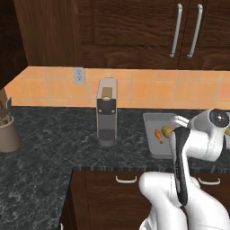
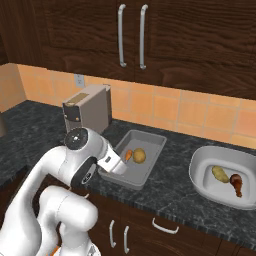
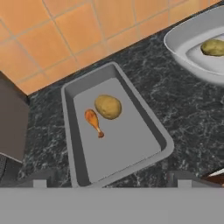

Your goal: Place one potato and one chicken drumstick in each tupperware on the nearby counter, to pack two identical lunches.

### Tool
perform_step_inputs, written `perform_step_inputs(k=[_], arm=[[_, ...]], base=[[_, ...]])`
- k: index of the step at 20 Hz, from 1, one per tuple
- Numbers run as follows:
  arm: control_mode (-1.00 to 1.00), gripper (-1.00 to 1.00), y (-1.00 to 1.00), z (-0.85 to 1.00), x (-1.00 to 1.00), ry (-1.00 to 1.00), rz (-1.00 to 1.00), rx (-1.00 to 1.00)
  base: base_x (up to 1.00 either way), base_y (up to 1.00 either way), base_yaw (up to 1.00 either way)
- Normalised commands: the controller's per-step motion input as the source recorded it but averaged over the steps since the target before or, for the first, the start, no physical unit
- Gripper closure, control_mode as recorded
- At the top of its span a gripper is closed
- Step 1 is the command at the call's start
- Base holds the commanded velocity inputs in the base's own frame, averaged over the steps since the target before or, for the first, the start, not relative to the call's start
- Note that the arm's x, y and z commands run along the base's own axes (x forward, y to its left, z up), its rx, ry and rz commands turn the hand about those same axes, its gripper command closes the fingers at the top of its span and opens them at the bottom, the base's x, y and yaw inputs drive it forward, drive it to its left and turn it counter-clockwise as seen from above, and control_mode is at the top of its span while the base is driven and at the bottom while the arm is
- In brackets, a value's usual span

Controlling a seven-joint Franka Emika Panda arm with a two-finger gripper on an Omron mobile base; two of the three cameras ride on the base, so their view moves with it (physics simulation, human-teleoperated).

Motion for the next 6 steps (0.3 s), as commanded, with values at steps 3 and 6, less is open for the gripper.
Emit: perform_step_inputs(k=[3,6], arm=[[-1.0,-1.0,0.32,0.64,-0.34,-0.1,0.03,-0.11],[-1.0,-1.0,0.45,0.53,-0.26,0.0,0.01,-0.21]], base=[[0.0,0.0,0.0],[0.0,0.0,0.0]])
